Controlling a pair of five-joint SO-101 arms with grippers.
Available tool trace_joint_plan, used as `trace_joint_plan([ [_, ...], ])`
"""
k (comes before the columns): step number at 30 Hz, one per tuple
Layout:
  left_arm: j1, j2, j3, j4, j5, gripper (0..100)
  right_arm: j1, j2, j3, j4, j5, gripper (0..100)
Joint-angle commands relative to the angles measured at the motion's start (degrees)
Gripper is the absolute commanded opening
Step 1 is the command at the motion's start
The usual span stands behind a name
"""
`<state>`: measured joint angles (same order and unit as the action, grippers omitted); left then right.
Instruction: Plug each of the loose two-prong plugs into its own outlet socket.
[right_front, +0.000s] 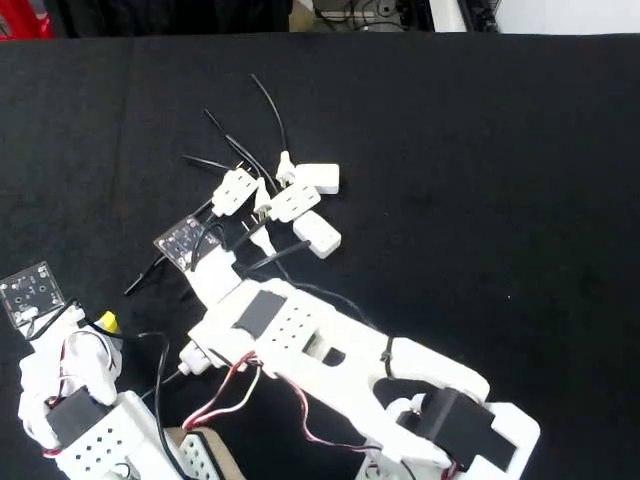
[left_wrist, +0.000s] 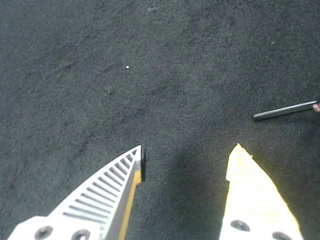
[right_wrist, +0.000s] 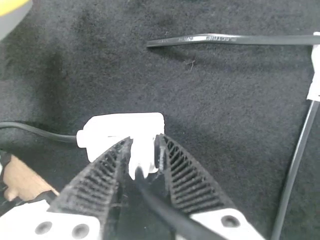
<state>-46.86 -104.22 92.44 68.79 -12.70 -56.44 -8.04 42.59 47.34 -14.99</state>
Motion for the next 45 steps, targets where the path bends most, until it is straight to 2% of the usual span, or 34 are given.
trace_joint_plan([
  [1, 0.57, -0.26, -0.40, -0.35, -0.26, 27, 2.20, 3.65, 0.31, 1.49, -0.53, 1.2],
  [11, 1.01, -0.26, -1.01, -0.26, -0.26, 27, 8.35, -7.52, 2.33, 1.67, -0.53, 1.2],
  [17, 10.33, -0.18, -2.86, 0.18, -0.26, 27, 11.43, -17.27, 5.49, 1.76, -0.26, 1.2],
  [24, 18.07, -0.18, -7.78, 0.62, -0.26, 27, 18.11, -28.44, 6.73, 1.49, 1.14, 1.2],
  [28, 22.81, -0.18, -9.27, 4.92, -7.03, 27, 20.66, -34.95, 6.99, 2.81, 1.05, 1.2],
  [31, 26.77, -0.18, -11.74, 4.84, -12.04, 27, 21.01, -41.98, 6.02, 5.80, 0.79, 1.2],
  [34, 30.73, -0.18, -17.01, 2.81, -13.45, 27, 19.34, -50.24, 5.76, 3.69, -2.11, 1.2],
  [37, 37.23, -0.18, -19.30, 3.08, -8.88, 27, 16.26, -56.31, 8.57, -3.16, -7.82, 1.2],
  [42, 49.19, -0.26, -20.97, 2.73, 4.13, 27, 10.99, -58.07, 19.56, -20.40, -12.40, 1.2],
  [45, 53.67, -0.26, -22.90, 2.99, 7.82, 27, 10.37, -58.33, 24.75, -25.67, -13.54, 1.2],
])
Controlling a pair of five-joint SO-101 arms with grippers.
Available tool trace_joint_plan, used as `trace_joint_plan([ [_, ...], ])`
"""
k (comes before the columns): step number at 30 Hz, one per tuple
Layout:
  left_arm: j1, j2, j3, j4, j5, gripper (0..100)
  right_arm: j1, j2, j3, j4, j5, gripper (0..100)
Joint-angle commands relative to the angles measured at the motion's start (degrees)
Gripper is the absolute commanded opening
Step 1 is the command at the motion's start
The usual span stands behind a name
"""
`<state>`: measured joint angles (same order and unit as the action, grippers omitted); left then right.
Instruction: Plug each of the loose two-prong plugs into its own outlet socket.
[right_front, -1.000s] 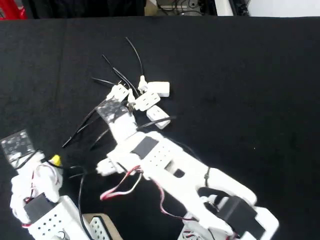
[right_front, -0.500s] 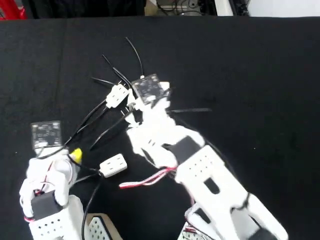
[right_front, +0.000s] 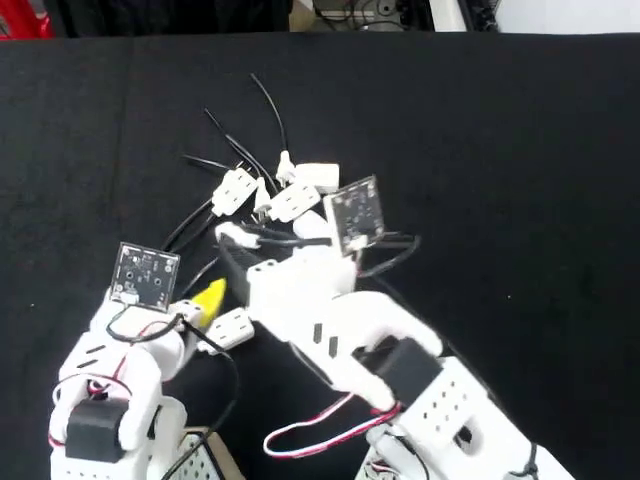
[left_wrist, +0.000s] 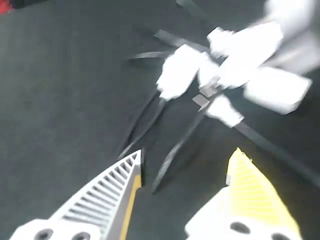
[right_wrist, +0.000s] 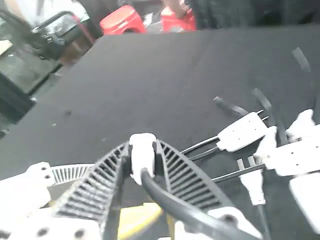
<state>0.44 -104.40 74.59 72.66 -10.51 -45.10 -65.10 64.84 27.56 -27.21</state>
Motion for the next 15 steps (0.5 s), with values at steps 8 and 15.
trace_joint_plan([
  [8, 7.25, -0.09, -8.13, -0.88, 12.57, 28, -2.02, -1.10, 3.21, -1.14, -1.58, 1.2],
  [15, 7.16, -0.09, -7.60, -1.85, 13.80, 28, -6.15, -1.01, -1.36, 11.43, -1.32, 1.2],
])
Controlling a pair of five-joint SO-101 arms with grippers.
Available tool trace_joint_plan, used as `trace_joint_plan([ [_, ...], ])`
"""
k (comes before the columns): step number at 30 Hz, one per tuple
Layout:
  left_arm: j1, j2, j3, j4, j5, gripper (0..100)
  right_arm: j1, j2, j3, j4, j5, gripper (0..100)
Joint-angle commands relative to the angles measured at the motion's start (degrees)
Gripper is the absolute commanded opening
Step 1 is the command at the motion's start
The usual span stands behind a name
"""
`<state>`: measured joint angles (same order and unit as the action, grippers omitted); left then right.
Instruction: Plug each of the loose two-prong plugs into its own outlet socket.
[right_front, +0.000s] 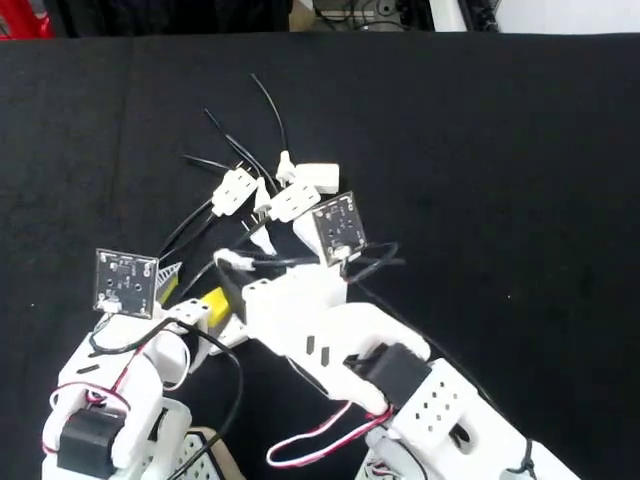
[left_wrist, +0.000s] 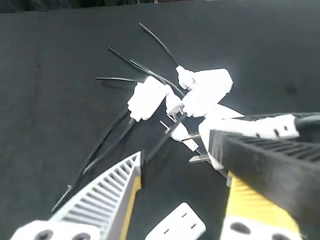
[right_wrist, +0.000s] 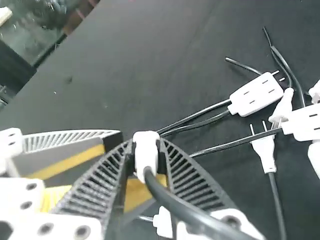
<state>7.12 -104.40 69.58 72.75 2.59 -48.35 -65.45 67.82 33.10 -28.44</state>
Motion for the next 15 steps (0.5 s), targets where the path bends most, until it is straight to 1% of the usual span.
trace_joint_plan([
  [1, 0.22, -0.09, -2.33, -2.20, 0.70, 28, -3.25, -0.66, -5.49, 8.09, -0.09, 1.2],
  [4, -2.33, -0.09, -1.19, -2.81, 0.62, 28, -3.16, -0.66, -8.57, 12.84, 0.00, 1.2],
  [8, -4.62, -0.09, -0.13, -3.08, 0.62, 28, -3.16, -0.57, -10.15, 14.86, 0.26, 1.2],
  [10, -4.70, -0.09, 0.13, -3.08, 0.44, 28, -3.25, -0.57, -10.24, 15.21, 1.76, 1.2],
  [15, -4.70, -0.09, 1.89, -3.08, -4.92, 28, -3.25, -0.48, -10.59, 15.21, 2.37, 1.2],
])
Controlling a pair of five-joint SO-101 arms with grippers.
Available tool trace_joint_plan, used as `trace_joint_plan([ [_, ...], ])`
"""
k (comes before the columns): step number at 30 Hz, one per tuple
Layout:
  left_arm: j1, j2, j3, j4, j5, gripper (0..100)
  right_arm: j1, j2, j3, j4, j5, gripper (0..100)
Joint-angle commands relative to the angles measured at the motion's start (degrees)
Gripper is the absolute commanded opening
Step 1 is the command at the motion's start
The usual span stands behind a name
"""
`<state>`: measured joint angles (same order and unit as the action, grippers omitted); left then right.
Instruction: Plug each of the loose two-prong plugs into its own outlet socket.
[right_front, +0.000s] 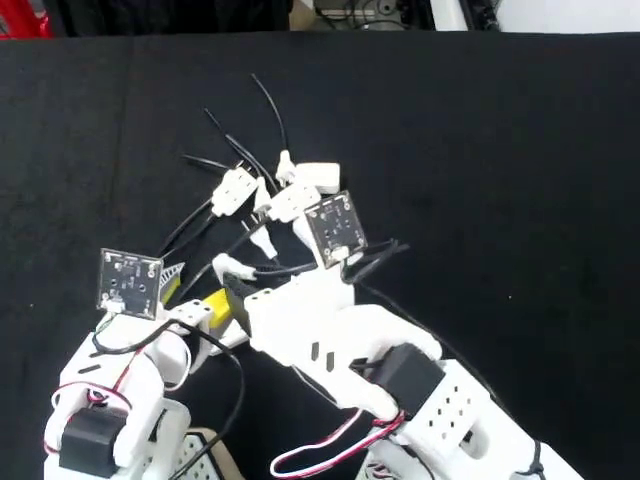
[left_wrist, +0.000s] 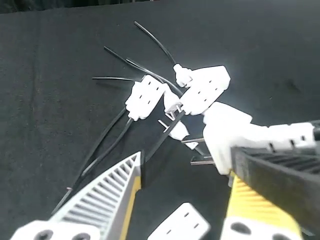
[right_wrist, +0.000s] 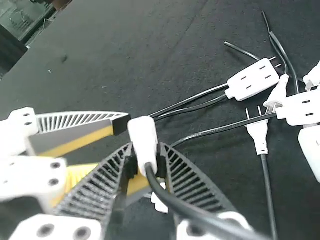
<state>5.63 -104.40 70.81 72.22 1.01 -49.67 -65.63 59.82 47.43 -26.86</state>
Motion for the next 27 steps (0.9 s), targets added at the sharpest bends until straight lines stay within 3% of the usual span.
trace_joint_plan([
  [1, -3.21, -0.09, 1.10, -2.29, -4.13, 28, -1.76, -0.31, -2.95, 0.88, 0.79, 1.2],
  [5, -3.30, -0.09, 2.42, -0.18, -8.88, 28, -0.09, 2.77, -4.97, 0.79, 2.20, 1.2],
  [10, -7.08, -0.09, 2.77, 6.07, -23.03, 28, 3.43, 13.49, -9.36, 0.88, 2.46, 1.2],
  [13, -10.51, -0.09, 2.77, 6.42, -27.60, 27, 3.60, 19.74, -11.47, 0.97, 2.99, 1.2],
  [17, -17.98, -0.18, 1.36, 4.04, -26.55, 27, 3.60, 22.73, -12.88, 4.13, 6.51, 1.3],
  [22, -35.47, -0.09, 1.63, -3.52, -13.63, 27, 3.60, 24.75, -11.38, 4.57, 6.51, 1.6],
  [24, -39.34, 0.00, 3.12, -5.63, -11.08, 27, 3.60, 25.63, -10.68, 3.96, 6.33, 1.6],
  [27, -43.12, 0.00, 5.76, -8.97, -7.74, 27, 3.60, 28.09, -8.92, -3.96, 0.09, 1.6],
])
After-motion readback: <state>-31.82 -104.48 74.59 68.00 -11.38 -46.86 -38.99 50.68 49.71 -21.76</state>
